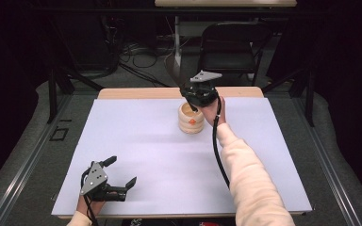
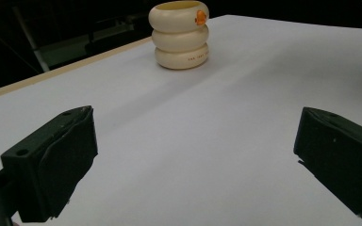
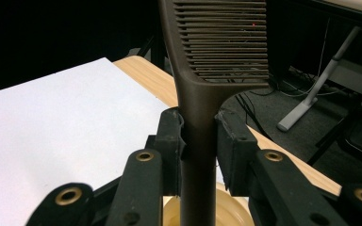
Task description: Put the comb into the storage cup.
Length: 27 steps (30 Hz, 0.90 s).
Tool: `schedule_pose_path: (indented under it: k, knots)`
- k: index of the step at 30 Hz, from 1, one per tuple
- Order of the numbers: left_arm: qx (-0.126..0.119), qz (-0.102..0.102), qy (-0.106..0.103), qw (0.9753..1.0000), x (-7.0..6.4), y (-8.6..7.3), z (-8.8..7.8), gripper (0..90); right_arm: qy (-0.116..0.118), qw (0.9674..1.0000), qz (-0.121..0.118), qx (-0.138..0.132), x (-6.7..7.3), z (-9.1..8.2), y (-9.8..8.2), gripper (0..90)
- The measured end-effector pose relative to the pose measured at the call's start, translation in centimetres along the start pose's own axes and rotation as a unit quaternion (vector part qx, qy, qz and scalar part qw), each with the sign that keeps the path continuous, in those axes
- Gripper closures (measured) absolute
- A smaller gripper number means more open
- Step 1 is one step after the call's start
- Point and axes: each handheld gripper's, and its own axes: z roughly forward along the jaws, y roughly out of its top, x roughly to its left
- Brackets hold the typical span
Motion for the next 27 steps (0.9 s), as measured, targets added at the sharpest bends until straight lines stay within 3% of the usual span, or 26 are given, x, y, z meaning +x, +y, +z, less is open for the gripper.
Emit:
schedule_pose_path:
  k: [27]
  knots:
    - [-0.002,-0.001,0.000,1.0000,0.0,0.0,0.0,0.3,0.000,1.0000,-0.008,0.003,-0.2,0.9,-1.5,72.4]
